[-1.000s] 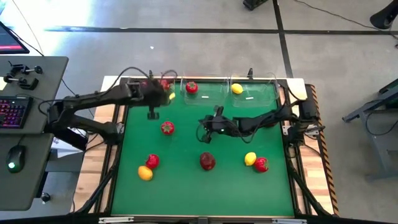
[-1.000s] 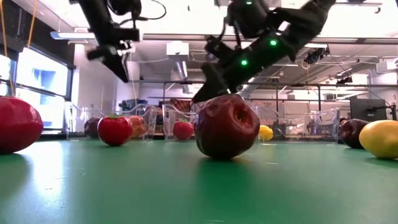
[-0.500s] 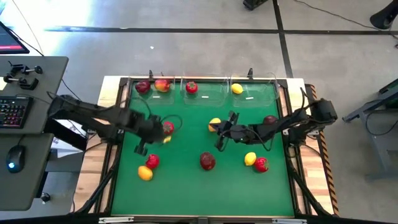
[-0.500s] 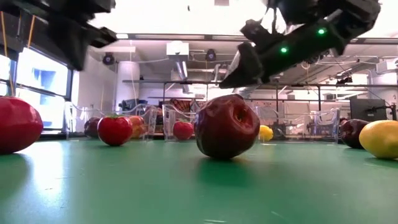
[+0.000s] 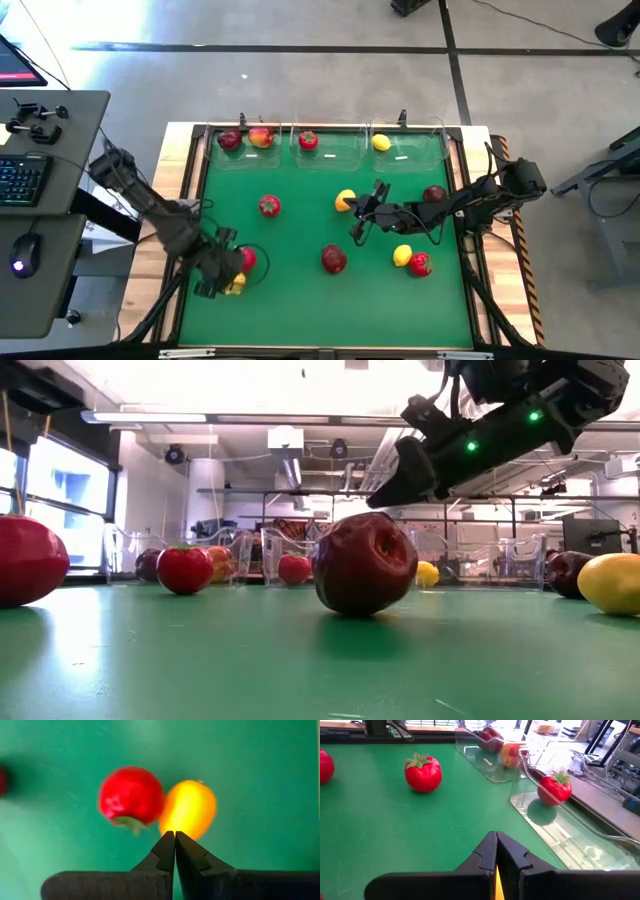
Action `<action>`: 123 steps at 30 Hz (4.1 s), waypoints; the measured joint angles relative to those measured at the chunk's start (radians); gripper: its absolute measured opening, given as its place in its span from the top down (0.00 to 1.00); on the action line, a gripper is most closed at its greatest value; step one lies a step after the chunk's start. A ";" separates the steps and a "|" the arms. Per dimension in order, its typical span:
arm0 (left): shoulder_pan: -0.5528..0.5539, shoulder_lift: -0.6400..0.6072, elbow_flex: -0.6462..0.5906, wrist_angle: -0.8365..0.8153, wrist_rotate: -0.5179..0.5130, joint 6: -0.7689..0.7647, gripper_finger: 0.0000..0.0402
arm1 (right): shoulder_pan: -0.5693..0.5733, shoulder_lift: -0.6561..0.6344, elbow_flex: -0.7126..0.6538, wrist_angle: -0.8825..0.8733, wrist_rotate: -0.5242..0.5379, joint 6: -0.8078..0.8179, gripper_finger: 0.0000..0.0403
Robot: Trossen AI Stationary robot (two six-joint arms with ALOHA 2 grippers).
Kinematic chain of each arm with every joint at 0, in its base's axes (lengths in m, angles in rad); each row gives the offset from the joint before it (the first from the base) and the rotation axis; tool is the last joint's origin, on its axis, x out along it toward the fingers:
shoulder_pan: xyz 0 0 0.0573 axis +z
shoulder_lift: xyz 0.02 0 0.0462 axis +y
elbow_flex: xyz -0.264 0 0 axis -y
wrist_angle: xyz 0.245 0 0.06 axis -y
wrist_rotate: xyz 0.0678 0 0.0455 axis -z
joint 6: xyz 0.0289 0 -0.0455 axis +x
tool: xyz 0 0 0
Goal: Sort produce into baskets
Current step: Put the bottom left lemon into the right transparent bin
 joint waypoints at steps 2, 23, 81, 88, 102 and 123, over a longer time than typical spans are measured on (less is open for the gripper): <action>-0.034 0.025 0.020 0.004 0.000 -0.047 1.00 | 0.000 0.000 0.000 0.000 -0.013 0.000 1.00; -0.076 0.237 0.067 -0.027 0.098 -0.202 0.52 | 0.052 0.002 0.000 -0.046 -0.054 0.038 1.00; -0.133 0.459 0.066 -0.043 0.019 -0.053 0.50 | 0.059 0.002 0.001 -0.084 -0.052 0.071 1.00; -0.133 0.413 0.092 -0.056 0.069 -0.097 0.51 | 0.059 0.002 0.001 -0.084 -0.052 0.071 1.00; -0.009 0.213 0.175 -0.056 -0.202 -0.096 0.52 | 0.067 0.002 0.001 -0.012 -0.233 -0.034 1.00; 0.560 0.075 -0.035 0.739 -0.043 0.738 0.52 | 0.011 0.002 0.001 0.008 -0.202 -0.050 1.00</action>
